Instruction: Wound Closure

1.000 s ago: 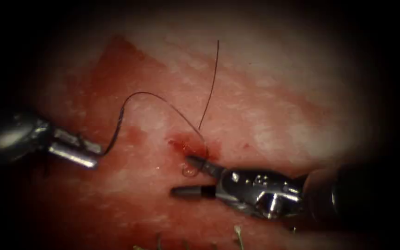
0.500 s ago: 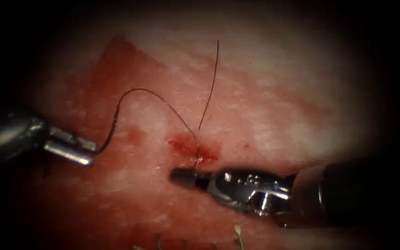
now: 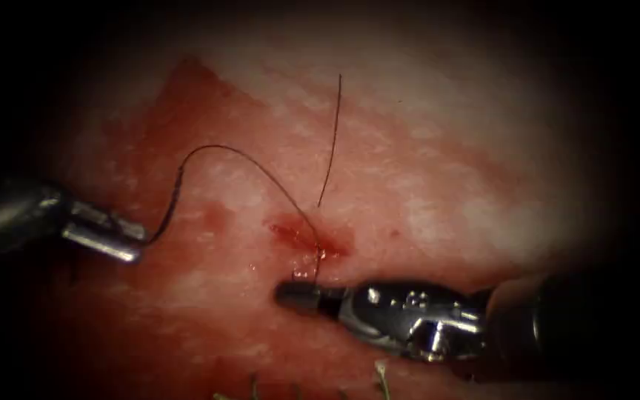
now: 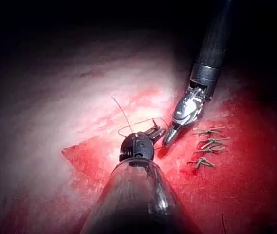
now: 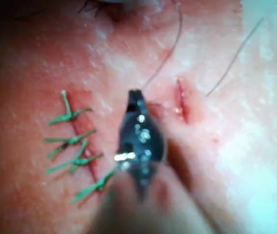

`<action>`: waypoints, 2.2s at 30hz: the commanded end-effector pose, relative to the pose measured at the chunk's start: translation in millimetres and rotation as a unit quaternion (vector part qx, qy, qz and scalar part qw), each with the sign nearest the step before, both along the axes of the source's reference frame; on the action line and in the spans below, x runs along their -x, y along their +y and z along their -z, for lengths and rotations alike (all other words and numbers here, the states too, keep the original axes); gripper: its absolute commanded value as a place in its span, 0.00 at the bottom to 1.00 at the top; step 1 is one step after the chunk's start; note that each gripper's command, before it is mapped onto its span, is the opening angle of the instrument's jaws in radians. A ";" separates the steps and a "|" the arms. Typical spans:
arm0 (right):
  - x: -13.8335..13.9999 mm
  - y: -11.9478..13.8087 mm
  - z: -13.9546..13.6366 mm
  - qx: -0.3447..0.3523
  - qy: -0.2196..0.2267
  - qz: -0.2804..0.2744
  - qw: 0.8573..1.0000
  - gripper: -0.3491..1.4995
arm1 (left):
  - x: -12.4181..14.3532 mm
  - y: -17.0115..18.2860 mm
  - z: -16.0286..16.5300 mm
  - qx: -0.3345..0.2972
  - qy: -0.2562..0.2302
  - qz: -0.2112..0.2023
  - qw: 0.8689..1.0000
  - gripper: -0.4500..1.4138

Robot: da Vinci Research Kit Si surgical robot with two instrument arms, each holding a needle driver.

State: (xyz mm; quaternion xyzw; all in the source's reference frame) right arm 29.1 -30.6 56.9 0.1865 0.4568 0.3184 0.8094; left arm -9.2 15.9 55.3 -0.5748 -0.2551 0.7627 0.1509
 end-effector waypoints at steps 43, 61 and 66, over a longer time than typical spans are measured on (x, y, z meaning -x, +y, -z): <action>2.3 -0.6 1.6 0.006 0.008 0.000 1.000 0.75 | -0.2 -0.7 -6.3 0.005 0.017 -0.010 1.000 0.00; 3.1 -0.5 1.3 0.010 0.002 -0.004 1.000 0.75 | -0.6 -1.9 -8.4 -0.130 0.117 0.024 0.984 0.84; 3.3 -0.5 1.3 0.011 0.000 -0.006 1.000 0.74 | -2.5 -2.0 -8.2 -0.126 0.148 0.025 0.981 0.82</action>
